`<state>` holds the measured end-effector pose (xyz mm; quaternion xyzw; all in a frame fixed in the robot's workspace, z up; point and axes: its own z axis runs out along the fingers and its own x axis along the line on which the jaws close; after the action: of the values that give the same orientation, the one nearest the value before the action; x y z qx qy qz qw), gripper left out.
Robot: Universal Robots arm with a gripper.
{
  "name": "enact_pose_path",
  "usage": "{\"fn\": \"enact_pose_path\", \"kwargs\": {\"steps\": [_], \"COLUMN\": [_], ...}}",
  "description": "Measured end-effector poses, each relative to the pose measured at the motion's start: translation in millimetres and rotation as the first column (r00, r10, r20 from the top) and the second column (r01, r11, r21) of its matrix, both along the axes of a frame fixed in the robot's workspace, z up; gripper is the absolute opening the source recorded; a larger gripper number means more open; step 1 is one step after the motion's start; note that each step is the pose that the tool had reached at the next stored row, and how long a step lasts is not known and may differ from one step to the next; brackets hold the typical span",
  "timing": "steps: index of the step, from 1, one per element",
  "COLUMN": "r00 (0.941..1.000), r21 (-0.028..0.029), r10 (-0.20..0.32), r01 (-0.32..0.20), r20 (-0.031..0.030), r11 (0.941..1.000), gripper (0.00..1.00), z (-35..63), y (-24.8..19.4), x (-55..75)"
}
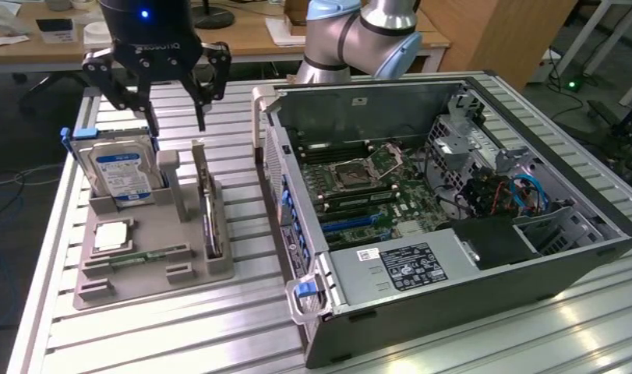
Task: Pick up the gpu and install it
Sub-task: 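Pick up the gpu and move the gpu toward the slot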
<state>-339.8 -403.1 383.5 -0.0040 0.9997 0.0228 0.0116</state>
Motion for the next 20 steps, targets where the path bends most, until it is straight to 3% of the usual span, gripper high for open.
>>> {"fn": "enact_pose_path", "kwargs": {"steps": [14, 20], "r00": [0.9998, 0.9995], "r21": [0.0, -0.0029], "r10": [0.022, 0.03], "r01": [-0.022, -0.03], "r20": [-0.0001, -0.0002], "r11": [0.9998, 0.9995], "gripper": [0.59, 0.59], "z": [-10.7, -12.6], "y": [-12.6, -13.2], "x": [-0.1, 0.0]}}
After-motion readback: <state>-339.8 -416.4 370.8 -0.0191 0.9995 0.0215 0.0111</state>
